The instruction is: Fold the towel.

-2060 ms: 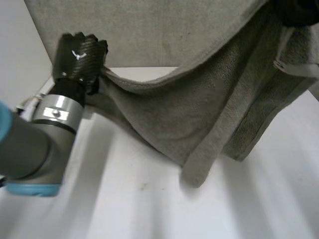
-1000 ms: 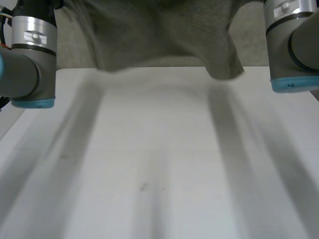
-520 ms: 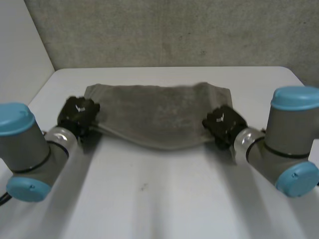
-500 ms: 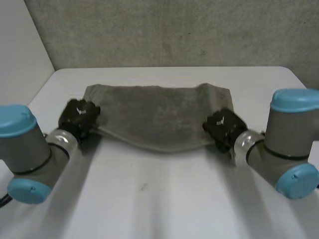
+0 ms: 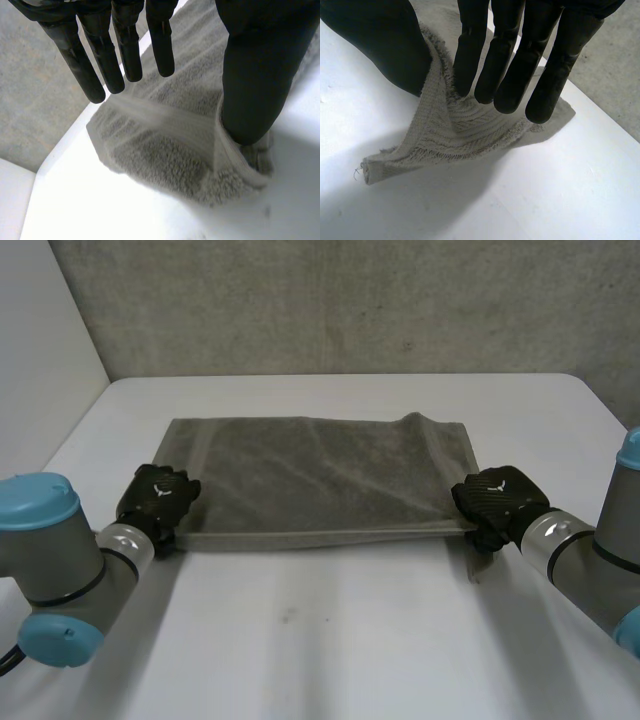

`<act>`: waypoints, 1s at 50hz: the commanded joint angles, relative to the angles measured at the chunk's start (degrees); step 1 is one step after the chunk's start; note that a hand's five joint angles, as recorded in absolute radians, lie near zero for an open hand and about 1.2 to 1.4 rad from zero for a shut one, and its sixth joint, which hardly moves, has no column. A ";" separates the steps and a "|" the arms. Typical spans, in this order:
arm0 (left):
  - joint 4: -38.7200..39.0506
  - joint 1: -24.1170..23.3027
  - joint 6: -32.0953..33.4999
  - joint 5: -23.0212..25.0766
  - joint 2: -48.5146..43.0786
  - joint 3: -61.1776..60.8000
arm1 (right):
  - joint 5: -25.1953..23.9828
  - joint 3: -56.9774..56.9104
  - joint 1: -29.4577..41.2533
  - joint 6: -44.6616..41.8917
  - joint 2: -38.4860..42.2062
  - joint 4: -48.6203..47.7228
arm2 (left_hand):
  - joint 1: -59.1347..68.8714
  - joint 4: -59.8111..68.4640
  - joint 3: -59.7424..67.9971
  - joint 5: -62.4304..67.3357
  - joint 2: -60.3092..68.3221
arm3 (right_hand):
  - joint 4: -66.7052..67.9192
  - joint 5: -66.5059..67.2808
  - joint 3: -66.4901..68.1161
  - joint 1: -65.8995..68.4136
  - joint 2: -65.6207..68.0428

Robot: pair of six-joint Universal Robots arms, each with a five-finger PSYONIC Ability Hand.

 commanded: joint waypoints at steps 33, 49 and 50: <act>2.20 4.34 -0.42 0.73 10.08 -5.31 | 1.07 0.68 -0.84 16.47 2.38 -2.52 | 51.16 51.52 51.34 51.57 51.41 | -20.14 -15.48 -19.88 -12.95 -19.06; 1.50 4.34 -0.60 0.55 10.34 -5.84 | 1.25 4.99 -3.65 21.39 3.43 -3.57 | 51.16 51.52 51.34 51.57 51.41 | -40.50 -35.84 -40.23 -33.31 -39.42; 1.41 4.43 -0.60 0.55 10.34 -5.84 | 1.25 4.99 -3.65 21.39 3.87 -3.83 | 51.16 51.52 51.34 51.57 51.41 | -39.83 -35.17 -39.57 -32.64 -38.75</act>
